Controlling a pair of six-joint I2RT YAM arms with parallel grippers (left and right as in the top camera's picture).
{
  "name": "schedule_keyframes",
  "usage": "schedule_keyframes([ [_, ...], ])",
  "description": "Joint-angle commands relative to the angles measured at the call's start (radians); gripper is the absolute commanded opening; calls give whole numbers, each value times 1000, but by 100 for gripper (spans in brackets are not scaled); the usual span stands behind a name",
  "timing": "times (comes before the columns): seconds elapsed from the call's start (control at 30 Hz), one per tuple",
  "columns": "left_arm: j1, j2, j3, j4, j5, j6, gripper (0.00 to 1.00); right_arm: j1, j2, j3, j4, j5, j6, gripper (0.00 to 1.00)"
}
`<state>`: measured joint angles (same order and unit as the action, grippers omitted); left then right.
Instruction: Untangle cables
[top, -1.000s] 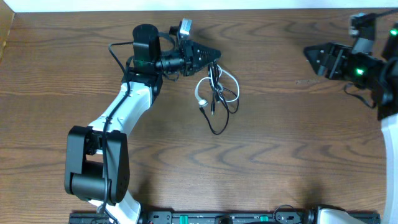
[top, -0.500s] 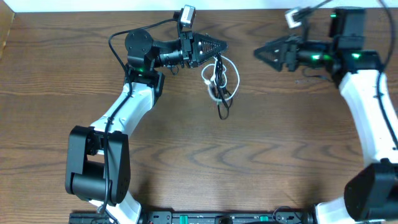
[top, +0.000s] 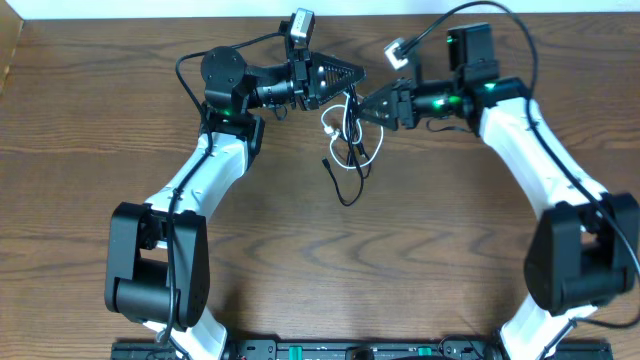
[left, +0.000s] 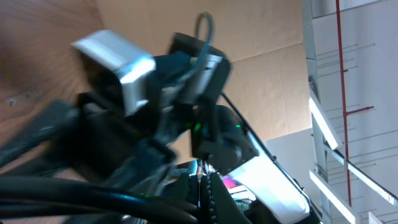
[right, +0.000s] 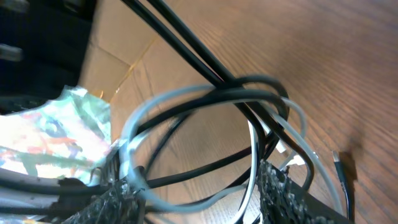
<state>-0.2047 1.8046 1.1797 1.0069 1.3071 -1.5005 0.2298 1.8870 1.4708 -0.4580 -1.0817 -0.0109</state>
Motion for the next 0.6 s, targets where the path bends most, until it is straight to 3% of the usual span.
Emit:
schedule_keyframes([
  [0.0,0,-6,11,10,10,-22,7,31,27,8,32,-32,-55,53],
  [0.1,0,-7,11,-15,10,-24,8,55,32,8,77,-24,-58,47],
  [0.23,1,-7,11,-26,10,-24,7,64,31,8,129,93,72,1],
  [0.33,10,-6,11,-26,10,-24,8,32,22,8,95,288,224,1],
  [0.57,44,-6,11,-26,17,-18,7,-80,-64,9,-180,849,384,1],
])
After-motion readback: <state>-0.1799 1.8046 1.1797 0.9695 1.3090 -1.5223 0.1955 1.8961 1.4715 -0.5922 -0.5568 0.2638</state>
